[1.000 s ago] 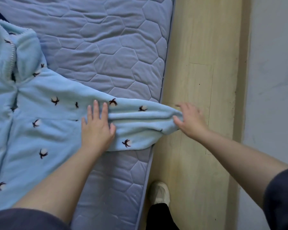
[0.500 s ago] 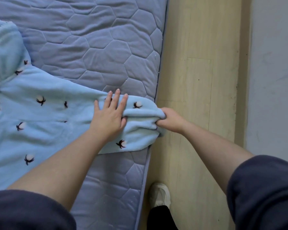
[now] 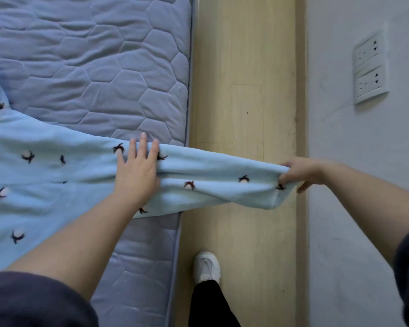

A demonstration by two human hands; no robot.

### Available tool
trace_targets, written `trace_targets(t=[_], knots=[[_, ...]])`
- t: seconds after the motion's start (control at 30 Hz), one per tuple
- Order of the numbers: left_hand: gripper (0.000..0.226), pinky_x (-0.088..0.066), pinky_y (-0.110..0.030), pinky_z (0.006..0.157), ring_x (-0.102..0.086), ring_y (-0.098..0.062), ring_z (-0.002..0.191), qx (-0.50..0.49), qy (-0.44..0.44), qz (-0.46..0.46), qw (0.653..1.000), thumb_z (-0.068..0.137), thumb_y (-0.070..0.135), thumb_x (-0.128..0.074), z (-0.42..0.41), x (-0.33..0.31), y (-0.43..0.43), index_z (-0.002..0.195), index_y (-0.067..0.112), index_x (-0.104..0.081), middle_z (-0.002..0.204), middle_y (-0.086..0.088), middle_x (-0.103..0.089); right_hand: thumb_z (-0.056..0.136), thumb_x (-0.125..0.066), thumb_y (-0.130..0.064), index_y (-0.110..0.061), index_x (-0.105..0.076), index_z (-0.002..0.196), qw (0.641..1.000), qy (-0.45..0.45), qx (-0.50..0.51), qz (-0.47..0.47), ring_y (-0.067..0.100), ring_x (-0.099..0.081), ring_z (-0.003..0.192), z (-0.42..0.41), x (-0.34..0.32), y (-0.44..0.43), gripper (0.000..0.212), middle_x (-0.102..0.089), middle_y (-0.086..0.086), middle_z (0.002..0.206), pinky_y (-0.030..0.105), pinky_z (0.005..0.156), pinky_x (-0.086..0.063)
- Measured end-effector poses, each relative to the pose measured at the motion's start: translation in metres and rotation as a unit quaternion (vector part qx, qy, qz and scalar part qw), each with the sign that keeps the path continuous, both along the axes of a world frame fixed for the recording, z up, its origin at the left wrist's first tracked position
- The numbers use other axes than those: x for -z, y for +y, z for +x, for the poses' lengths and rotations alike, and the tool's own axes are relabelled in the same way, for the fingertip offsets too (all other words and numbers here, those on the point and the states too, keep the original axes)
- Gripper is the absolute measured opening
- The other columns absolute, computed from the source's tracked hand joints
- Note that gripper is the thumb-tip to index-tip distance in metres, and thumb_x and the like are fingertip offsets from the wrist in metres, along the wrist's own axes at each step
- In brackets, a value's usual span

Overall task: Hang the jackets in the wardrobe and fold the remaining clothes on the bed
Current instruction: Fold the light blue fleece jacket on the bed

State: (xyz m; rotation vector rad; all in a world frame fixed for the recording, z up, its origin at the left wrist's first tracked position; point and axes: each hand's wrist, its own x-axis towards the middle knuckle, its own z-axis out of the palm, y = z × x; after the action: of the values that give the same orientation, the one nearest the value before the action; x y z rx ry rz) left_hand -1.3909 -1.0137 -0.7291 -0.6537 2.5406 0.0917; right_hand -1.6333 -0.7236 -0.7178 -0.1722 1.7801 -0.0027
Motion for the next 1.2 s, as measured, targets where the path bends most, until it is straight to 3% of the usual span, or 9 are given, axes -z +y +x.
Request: trace_targets(t=[0.1, 0.2, 0.3, 0.37, 0.57, 0.73, 0.87, 0.97, 1.2], knots=[[0.084, -0.028, -0.051, 0.107, -0.005, -0.034, 0.146, 0.004, 0.007, 0.012, 1.0, 0.085, 0.029, -0.058, 0.007, -0.007, 0.019, 0.152, 0.016, -0.009, 0.16, -0.013, 0.002, 0.083, -0.049, -0.002, -0.02, -0.063, 0.097, 0.94, 0.044, 0.315, -0.124, 0.018, -0.065, 0.084, 0.015, -0.01, 0.015, 0.027, -0.066, 0.005, 0.092, 0.029, 0.064, -0.056], [0.082, -0.027, -0.051, 0.105, -0.008, -0.035, 0.145, -0.027, 0.014, 0.021, 0.999, 0.083, 0.025, -0.057, 0.011, -0.011, 0.032, 0.151, 0.016, -0.013, 0.16, -0.015, -0.002, 0.082, -0.049, -0.001, -0.016, -0.063, 0.096, 0.853, 0.124, 0.477, -0.173, 0.022, -0.067, 0.088, 0.044, -0.006, 0.008, 0.025, -0.069, 0.01, 0.097, 0.033, 0.069, -0.058], [0.079, -0.025, -0.051, 0.108, -0.01, -0.035, 0.145, -0.04, 0.024, 0.038, 0.998, 0.084, 0.024, -0.057, 0.015, -0.011, 0.037, 0.151, 0.015, -0.015, 0.16, -0.014, -0.004, 0.084, -0.057, 0.0, -0.008, -0.056, 0.118, 0.752, 0.173, 0.624, -0.123, 0.028, -0.065, 0.099, 0.071, 0.004, 0.0, 0.034, -0.065, 0.012, 0.11, 0.043, 0.089, -0.055], [0.08, -0.025, -0.05, 0.108, -0.011, -0.034, 0.145, -0.043, 0.024, 0.04, 0.998, 0.083, 0.023, -0.056, 0.018, -0.011, 0.038, 0.151, 0.016, -0.015, 0.16, -0.014, -0.005, 0.087, -0.065, -0.006, 0.0, -0.057, 0.112, 0.726, 0.092, 0.68, -0.047, 0.024, -0.067, 0.092, 0.081, 0.007, 0.001, 0.027, -0.067, 0.01, 0.106, 0.038, 0.09, -0.053], [0.083, -0.027, -0.05, 0.108, -0.012, -0.034, 0.145, -0.014, 0.023, 0.039, 0.999, 0.081, 0.022, -0.056, 0.027, -0.015, 0.04, 0.152, 0.014, -0.015, 0.16, -0.016, -0.005, 0.09, -0.065, -0.013, 0.001, -0.06, 0.092, 0.762, -0.119, 0.637, -0.013, 0.02, -0.068, 0.053, 0.093, -0.019, 0.003, 0.015, -0.07, 0.012, 0.068, 0.033, 0.048, -0.056], [0.09, -0.025, -0.064, 0.105, 0.005, -0.038, 0.145, -0.041, -0.056, 0.039, 0.997, 0.087, 0.051, -0.048, 0.045, -0.013, 0.038, 0.15, 0.027, 0.011, 0.158, -0.009, 0.02, 0.101, -0.045, -0.019, -0.009, -0.048, 0.134, 0.703, -0.02, 0.667, -0.246, 0.024, -0.063, 0.109, 0.064, -0.026, 0.013, 0.035, -0.064, 0.011, 0.124, 0.036, 0.083, -0.055], [0.101, -0.023, -0.072, 0.102, 0.008, -0.041, 0.144, -0.165, -0.05, 0.063, 0.983, 0.081, 0.072, -0.044, 0.059, -0.009, 0.033, 0.148, 0.031, 0.018, 0.156, -0.006, 0.026, 0.095, -0.05, -0.024, -0.018, -0.046, 0.138, 0.73, -0.106, 0.592, -0.326, 0.021, -0.064, 0.11, 0.046, -0.032, 0.016, 0.044, -0.063, 0.006, 0.126, 0.038, 0.083, -0.056], [0.096, -0.022, -0.065, 0.107, 0.009, -0.03, 0.147, -0.103, 0.032, 0.091, 0.99, 0.081, 0.074, -0.038, 0.058, -0.007, 0.028, 0.148, 0.035, 0.018, 0.157, 0.0, 0.025, 0.089, -0.057, -0.026, -0.027, -0.044, 0.134, 0.758, -0.187, 0.534, -0.326, 0.026, -0.061, 0.116, 0.046, -0.026, 0.019, 0.046, -0.064, 0.006, 0.124, 0.046, 0.087, -0.054], [0.077, -0.015, -0.068, 0.108, 0.012, -0.027, 0.147, -0.242, 0.047, 0.073, 0.966, 0.092, 0.064, -0.027, 0.043, 0.012, 0.007, 0.153, 0.028, 0.006, 0.159, 0.001, 0.018, 0.084, -0.065, -0.016, -0.036, -0.041, 0.134, 0.866, -0.156, 0.428, -0.207, 0.022, -0.069, 0.094, 0.035, -0.008, 0.036, 0.059, -0.065, 0.006, 0.12, 0.034, 0.069, -0.058]])
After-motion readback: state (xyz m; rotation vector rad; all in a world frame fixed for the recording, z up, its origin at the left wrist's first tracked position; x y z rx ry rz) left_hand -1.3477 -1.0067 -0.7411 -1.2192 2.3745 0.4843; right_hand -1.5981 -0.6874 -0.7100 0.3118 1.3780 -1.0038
